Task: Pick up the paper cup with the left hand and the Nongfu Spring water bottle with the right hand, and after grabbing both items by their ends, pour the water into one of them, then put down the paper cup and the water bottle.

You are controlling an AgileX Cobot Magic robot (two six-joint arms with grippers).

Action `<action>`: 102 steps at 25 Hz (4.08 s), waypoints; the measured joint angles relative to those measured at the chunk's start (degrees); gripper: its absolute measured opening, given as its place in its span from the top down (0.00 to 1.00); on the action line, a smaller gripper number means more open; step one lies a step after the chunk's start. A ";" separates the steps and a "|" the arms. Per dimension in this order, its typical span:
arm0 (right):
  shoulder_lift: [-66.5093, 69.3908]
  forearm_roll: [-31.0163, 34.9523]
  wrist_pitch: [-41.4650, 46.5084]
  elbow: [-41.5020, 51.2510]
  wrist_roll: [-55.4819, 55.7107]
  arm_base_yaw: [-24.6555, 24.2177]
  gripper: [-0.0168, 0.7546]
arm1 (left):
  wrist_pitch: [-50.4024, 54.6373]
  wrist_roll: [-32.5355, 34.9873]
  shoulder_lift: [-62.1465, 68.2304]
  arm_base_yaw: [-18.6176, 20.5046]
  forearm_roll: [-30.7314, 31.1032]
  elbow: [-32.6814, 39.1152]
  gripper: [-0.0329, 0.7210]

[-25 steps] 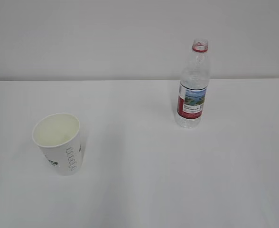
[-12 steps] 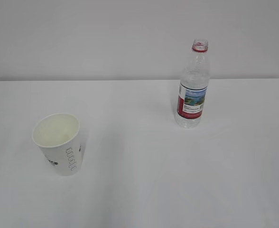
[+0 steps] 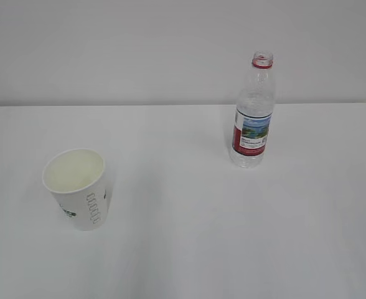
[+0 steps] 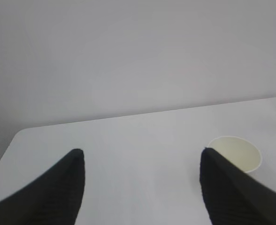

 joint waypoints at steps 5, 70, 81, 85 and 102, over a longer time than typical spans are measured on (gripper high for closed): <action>0.00 0.00 -0.36 0.00 0.00 0.00 0.26 | 0.00 0.09 0.00 0.00 0.10 0.00 0.22; 46.49 0.00 -53.41 0.00 -4.99 0.00 0.26 | -55.06 0.14 45.72 0.00 2.36 0.10 0.25; 58.91 0.00 -68.40 2.36 -4.99 0.00 0.26 | -69.42 0.14 62.73 0.00 1.44 3.38 0.26; 61.80 0.00 -74.64 6.63 -4.88 0.00 0.26 | -78.99 0.14 65.51 0.00 0.48 8.52 0.26; 72.54 -11.17 -100.18 25.85 3.15 0.00 0.26 | -109.01 -3.20 77.73 0.00 6.34 30.82 0.28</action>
